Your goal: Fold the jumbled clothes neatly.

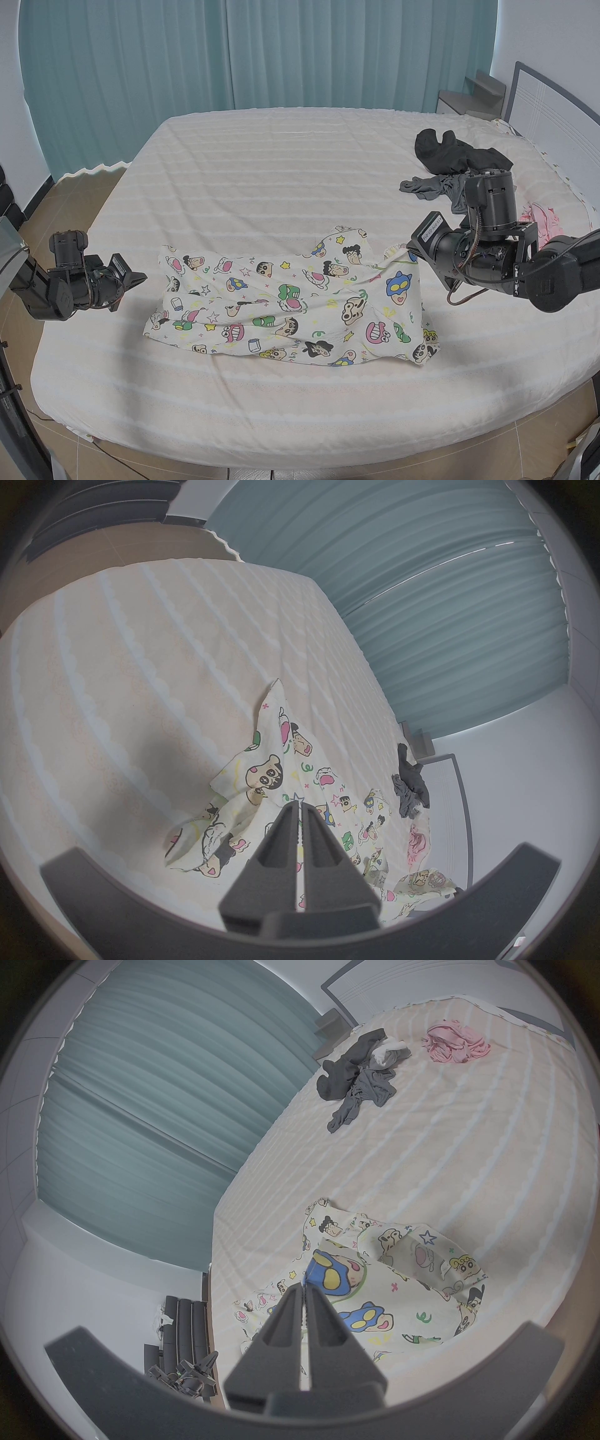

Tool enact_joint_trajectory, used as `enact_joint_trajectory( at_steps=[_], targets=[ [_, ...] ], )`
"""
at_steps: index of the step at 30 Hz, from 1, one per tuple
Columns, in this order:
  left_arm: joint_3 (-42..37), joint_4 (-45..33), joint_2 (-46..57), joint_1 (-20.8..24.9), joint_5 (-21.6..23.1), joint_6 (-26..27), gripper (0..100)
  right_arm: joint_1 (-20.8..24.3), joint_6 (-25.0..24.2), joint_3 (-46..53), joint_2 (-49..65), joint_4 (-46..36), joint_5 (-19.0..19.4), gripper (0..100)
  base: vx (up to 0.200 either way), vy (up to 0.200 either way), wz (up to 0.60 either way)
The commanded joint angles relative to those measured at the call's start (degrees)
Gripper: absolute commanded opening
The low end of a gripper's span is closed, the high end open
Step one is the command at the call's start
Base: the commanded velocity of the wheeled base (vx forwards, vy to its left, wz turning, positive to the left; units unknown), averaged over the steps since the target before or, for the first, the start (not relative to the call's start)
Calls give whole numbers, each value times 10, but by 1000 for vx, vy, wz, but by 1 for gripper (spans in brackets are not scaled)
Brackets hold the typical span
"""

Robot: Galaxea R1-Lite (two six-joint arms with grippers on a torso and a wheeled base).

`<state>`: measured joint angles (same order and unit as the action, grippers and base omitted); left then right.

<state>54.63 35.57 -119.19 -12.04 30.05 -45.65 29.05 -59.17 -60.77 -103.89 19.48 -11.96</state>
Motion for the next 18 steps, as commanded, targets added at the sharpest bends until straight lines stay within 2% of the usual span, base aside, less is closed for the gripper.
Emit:
enact_joint_trajectory(
  at_steps=[1, 6, 7, 14, 18],
  targets=[
    [-6, 0, 4, -1, 3, 1, 0, 1, 0, 6, 1, 0, 0, 0, 0, 0, 0],
    [-3, 3, -19, 3, 4, 6, 0, 4, 0, 11, 0, 0, 1, 0, 0, 0, 0],
    [-1, 3, -22, 5, 4, 7, 100, 4, 0, 11, 0, 0, 0, 0, 0, 0, 0],
    [16, 5, -74, 26, 4, 51, 100, 7, 0, 13, 0, 0, 0, 0, 0, 0, 0],
    [22, 6, -87, 37, 4, 55, 100, 9, 0, 16, 1, 0, 0, 0, 0, 0, 0]
  ],
)
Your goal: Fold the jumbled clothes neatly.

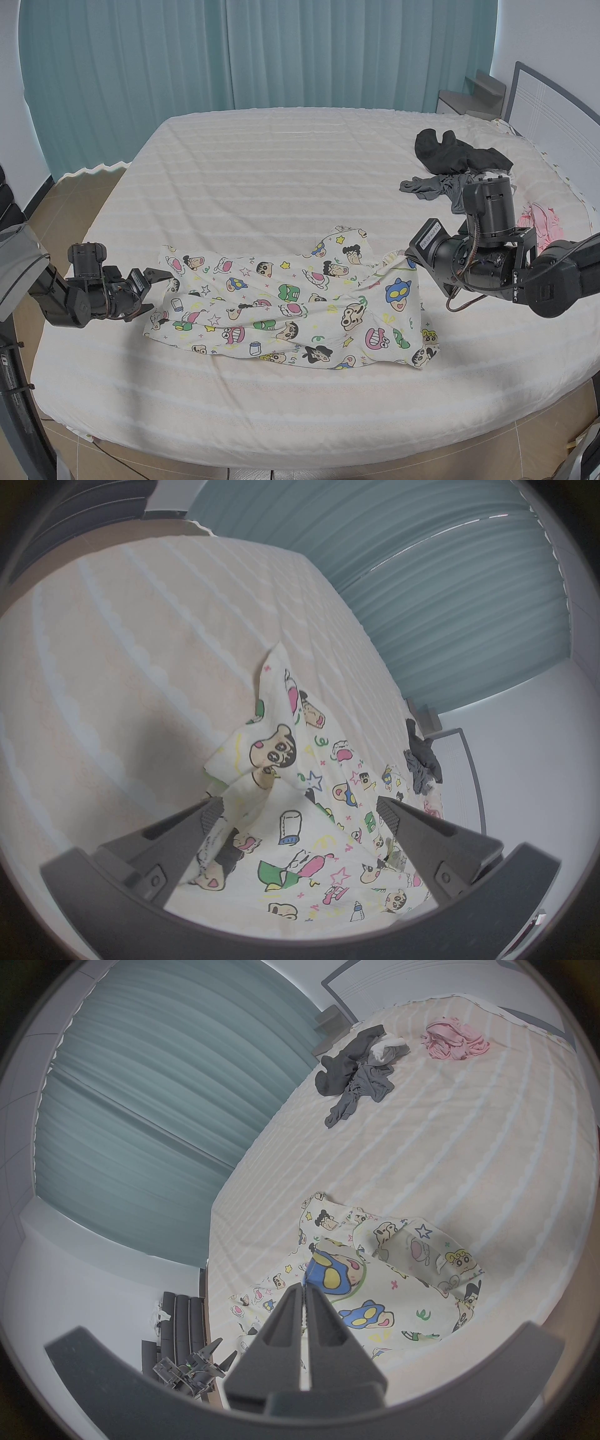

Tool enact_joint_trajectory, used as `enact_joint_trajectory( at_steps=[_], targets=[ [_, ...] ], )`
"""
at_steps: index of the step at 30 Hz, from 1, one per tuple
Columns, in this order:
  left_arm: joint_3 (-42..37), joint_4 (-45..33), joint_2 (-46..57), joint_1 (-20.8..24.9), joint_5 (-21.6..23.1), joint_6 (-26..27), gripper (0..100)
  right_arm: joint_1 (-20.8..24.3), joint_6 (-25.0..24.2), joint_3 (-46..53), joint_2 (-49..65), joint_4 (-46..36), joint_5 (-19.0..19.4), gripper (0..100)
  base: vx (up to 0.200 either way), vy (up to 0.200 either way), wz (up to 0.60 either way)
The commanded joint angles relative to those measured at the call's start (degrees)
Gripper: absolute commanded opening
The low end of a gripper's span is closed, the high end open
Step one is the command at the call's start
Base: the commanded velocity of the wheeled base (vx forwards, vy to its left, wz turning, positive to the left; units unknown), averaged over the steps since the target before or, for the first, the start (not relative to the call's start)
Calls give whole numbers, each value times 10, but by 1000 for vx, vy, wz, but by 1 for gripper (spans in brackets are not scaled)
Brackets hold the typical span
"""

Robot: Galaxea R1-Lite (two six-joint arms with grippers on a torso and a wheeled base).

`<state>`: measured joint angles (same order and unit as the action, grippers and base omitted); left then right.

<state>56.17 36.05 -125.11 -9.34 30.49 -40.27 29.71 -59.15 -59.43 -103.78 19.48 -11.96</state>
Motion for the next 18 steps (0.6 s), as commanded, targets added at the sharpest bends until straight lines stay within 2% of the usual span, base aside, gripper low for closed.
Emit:
enact_joint_trajectory(
  at_steps=[1, 15, 16, 18],
  targets=[
    [10, 1, -31, 13, 0, 1, 100, 4, 0, 3, 0, 0, 0, 0, 0, 0, 0],
    [28, -2, -44, 46, -2, -1, 100, 11, 0, 6, 0, 0, -8, 0, 0, 0, 0],
    [28, -2, -44, 46, -2, -1, 0, 11, 0, 6, 0, 0, -8, 0, 0, 0, 0],
    [21, -2, -41, 49, -2, 0, 0, 11, 0, 5, -1, 0, -8, 0, 0, 0, 0]
  ],
)
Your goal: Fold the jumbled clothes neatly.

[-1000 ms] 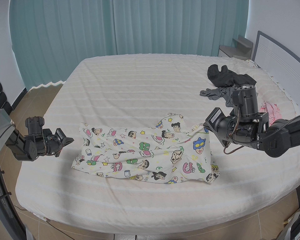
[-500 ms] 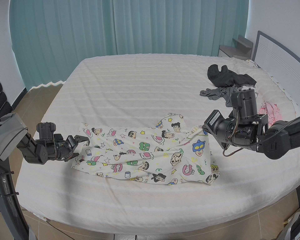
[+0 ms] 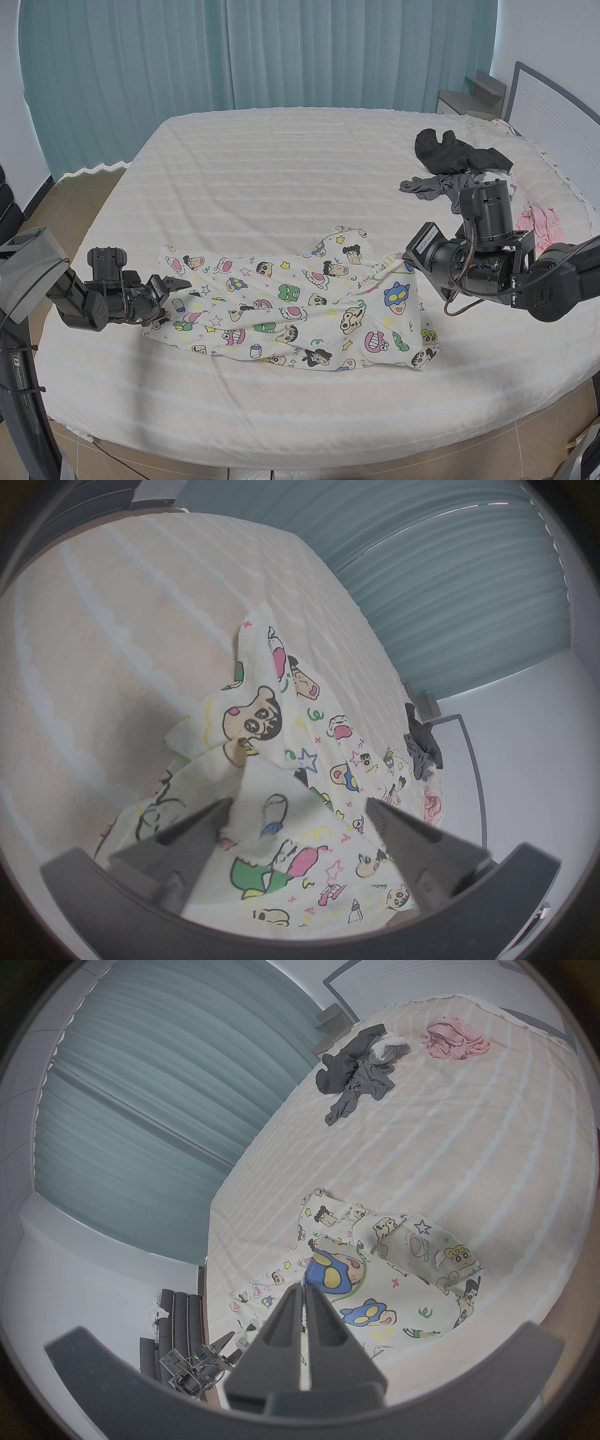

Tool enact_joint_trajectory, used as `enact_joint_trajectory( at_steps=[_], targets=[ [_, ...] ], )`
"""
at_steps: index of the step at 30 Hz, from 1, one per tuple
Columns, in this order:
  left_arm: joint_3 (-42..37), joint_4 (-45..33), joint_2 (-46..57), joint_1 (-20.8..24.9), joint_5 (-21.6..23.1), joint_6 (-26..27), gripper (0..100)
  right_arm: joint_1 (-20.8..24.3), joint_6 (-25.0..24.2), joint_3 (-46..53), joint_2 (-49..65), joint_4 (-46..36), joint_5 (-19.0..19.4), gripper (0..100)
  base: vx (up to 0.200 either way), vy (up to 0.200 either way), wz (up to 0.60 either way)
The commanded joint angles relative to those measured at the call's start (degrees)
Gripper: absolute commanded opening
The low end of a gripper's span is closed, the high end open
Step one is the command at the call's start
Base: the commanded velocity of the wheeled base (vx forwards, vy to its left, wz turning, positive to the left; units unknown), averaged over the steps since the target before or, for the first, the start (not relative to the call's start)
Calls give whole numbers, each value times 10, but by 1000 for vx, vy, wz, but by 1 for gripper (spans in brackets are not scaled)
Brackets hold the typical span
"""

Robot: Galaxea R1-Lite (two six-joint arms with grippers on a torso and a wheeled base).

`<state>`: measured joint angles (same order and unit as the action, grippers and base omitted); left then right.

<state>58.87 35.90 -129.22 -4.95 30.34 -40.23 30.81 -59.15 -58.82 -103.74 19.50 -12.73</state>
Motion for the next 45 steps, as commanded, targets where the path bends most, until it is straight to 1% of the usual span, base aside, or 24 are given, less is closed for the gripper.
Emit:
enact_joint_trajectory(
  at_steps=[1, 10, 21, 30, 31, 37, 45],
  targets=[
    [-8, 0, 0, 6, 1, 0, 0, 0, 0, -1, -2, 0, 0, 0, 0, 0, 0],
    [-23, -3, 17, -4, -1, 1, 0, -4, 0, -2, -2, 1, 0, 0, 0, 0, 0],
    [-35, -10, 69, -30, 1, -1, 0, -6, 0, -1, 2, 1, 0, 0, 0, 0, 0],
    [-36, -72, 119, -44, 6, 0, 0, -13, 1, -5, 14, 1, 0, 0, 0, 0, 0],
    [-36, -80, 125, -45, 9, 0, 0, -13, 2, -5, 14, 1, 0, 0, 0, 0, 0],
    [-33, -153, 165, -54, 65, 0, 0, -13, 2, -2, 17, 1, 0, 0, 0, 0, 0],
    [-35, -175, 178, -84, 69, 1, 0, -13, 3, 6, 27, 1, 0, 0, 0, 0, 0]
  ],
)
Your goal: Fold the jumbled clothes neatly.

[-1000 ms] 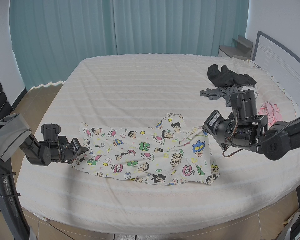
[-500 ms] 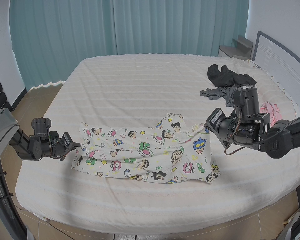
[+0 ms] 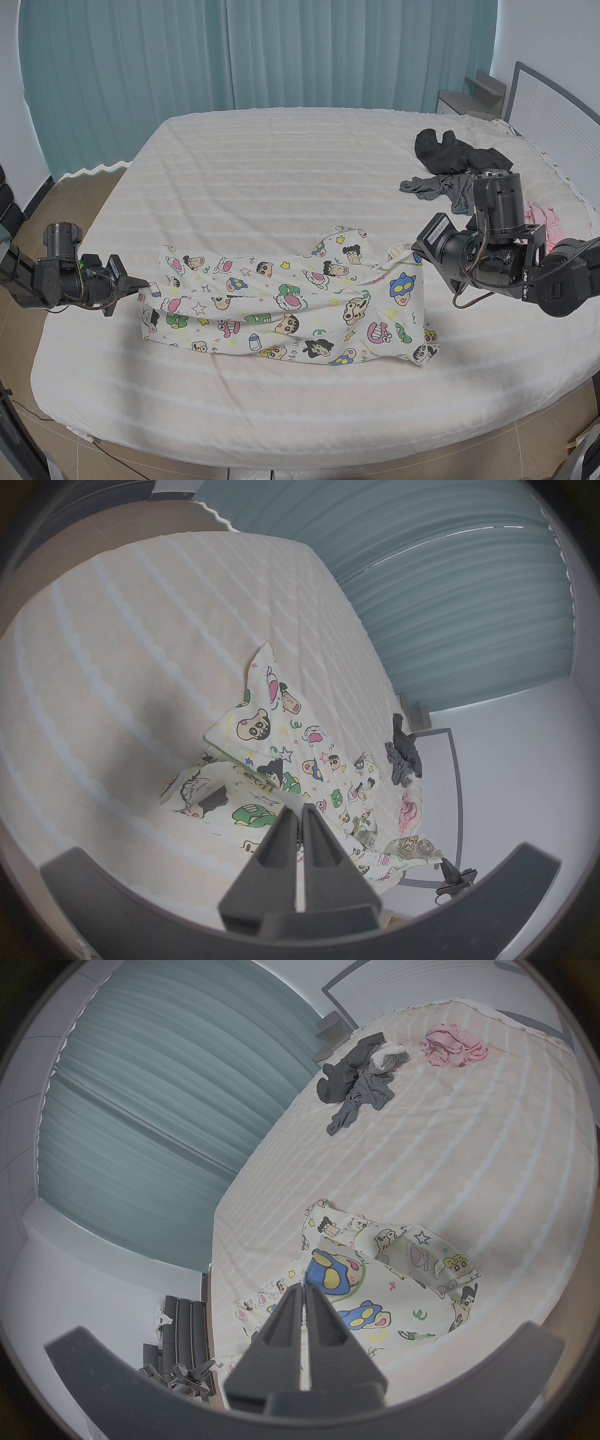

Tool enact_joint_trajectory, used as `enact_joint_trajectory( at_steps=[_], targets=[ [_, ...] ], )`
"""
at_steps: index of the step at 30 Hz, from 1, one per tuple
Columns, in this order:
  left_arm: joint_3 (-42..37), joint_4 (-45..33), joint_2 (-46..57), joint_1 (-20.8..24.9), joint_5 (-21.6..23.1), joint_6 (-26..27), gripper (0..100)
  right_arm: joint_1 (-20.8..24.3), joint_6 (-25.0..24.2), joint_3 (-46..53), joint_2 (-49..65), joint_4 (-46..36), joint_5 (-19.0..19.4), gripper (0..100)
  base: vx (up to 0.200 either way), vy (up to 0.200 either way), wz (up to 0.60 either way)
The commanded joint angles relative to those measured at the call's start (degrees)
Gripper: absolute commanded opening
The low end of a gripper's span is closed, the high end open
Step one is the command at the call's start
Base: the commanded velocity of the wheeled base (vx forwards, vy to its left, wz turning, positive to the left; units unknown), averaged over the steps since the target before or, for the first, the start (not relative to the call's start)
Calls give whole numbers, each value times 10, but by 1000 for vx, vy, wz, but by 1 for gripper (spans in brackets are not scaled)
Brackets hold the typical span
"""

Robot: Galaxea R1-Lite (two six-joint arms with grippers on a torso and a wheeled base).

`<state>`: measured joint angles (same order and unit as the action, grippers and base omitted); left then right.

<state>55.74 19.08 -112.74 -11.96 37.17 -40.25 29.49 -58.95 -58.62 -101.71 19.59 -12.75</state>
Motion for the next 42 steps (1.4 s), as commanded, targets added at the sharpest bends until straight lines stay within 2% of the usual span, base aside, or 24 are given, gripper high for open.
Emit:
enact_joint_trajectory(
  at_steps=[1, 10, 21, 25, 28, 29, 34, 37, 42],
  targets=[
    [-4, -14, 14, -18, 1, 1, 0, 1, 1, 5, 6, 0, 0, 0, 0, 0, 0],
    [-5, -84, 34, -27, 8, 4, 0, 2, 7, 16, 7, 0, 0, 0, 0, 0, 0],
    [5, -77, 0, -14, 12, 11, 0, 4, 8, 18, 3, 14, 0, 0, 0, 0, 0],
    [-12, -79, -32, -8, 11, 71, 0, 5, 16, 27, 1, 29, 0, 0, 0, 0, 0],
    [-26, -77, -42, 4, 4, 87, 0, 6, 16, 27, 1, 31, 0, 0, 0, 0, 0],
    [-34, -76, -47, 8, -1, 93, 100, 7, 16, 29, 1, 32, 0, 0, 0, 0, 0],
    [-45, -76, -66, 17, -4, 126, 100, 7, 16, 30, 1, 32, 0, 0, 0, 0, 0],
    [-50, -75, -81, 26, -25, 152, 100, 7, 16, 31, 1, 32, 0, 0, 0, 0, 0],
    [-50, -59, -95, 49, -57, 143, 100, 7, 16, 30, 1, 32, 0, 0, 0, 0, 0]
  ],
)
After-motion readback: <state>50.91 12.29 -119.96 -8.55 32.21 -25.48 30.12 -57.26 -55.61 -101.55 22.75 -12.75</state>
